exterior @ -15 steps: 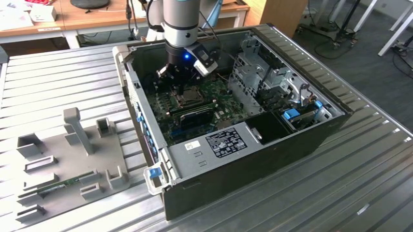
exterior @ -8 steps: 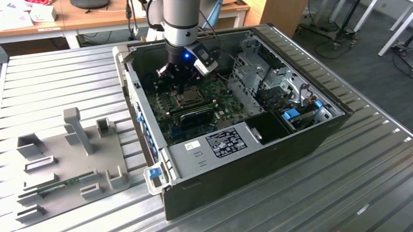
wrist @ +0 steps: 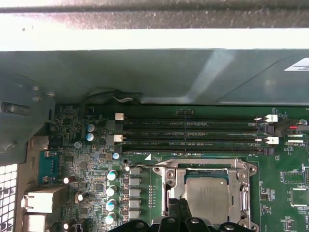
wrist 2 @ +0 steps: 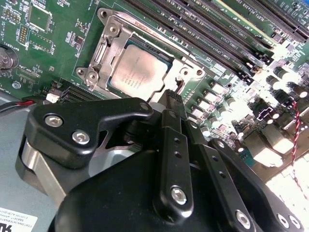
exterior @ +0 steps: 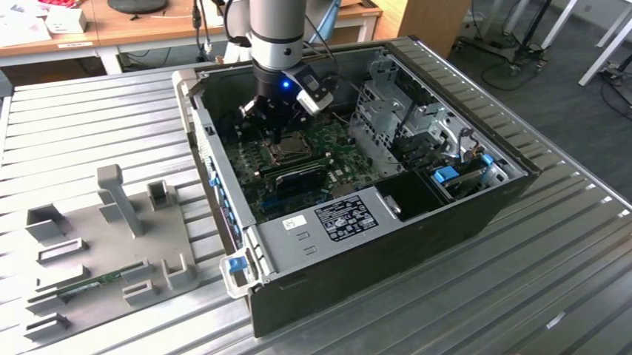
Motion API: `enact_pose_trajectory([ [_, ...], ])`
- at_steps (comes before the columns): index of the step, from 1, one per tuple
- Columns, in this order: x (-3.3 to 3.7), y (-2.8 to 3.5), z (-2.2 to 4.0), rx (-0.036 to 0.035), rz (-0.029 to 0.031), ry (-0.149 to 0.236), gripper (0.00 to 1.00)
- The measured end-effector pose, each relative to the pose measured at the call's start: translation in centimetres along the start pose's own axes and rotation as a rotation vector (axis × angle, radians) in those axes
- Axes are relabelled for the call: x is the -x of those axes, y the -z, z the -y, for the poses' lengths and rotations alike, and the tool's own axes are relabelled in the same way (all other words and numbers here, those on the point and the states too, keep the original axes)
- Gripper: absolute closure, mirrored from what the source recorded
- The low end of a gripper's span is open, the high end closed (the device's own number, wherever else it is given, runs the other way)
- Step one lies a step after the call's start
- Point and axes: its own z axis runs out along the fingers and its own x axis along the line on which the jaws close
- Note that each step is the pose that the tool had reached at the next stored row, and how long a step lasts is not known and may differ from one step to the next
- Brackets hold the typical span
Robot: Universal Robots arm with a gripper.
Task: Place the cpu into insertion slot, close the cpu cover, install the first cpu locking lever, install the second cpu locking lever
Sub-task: 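Close the cpu cover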
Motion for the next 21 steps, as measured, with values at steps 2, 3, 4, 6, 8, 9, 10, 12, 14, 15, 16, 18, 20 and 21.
enact_pose_trajectory([
  [2,0.00,0.02,0.00,-0.0001,-0.0001,0.000,0.90],
  [3,0.00,0.02,0.00,-0.0002,-0.0002,0.000,0.90],
  [4,0.00,0.04,0.00,-0.0002,-0.0002,0.000,0.90],
  [6,0.00,0.17,0.00,-0.0006,-0.0004,0.000,0.90],
  [8,0.01,0.30,-0.02,-0.0002,-0.0002,0.000,0.90],
  [9,0.01,0.30,-0.02,0.0000,0.0000,0.000,0.90],
  [10,0.01,0.30,-0.02,0.0000,0.0000,0.000,0.90],
  [12,0.01,0.30,-0.02,0.0000,0.0000,0.000,0.90],
  [14,0.13,0.31,-0.02,-0.0003,-0.0002,0.000,0.90],
  [15,0.26,0.31,-0.02,-0.0004,-0.0002,0.000,0.90],
  [16,0.42,0.30,-0.02,-0.0002,-0.0002,0.000,0.90],
  [18,0.76,0.29,-0.02,-0.0002,-0.0001,0.000,0.90],
  [20,1.19,0.27,-0.02,-0.0002,-0.0001,0.000,0.90],
  [21,1.43,0.27,-0.02,-0.0002,-0.0001,0.000,0.90],
])
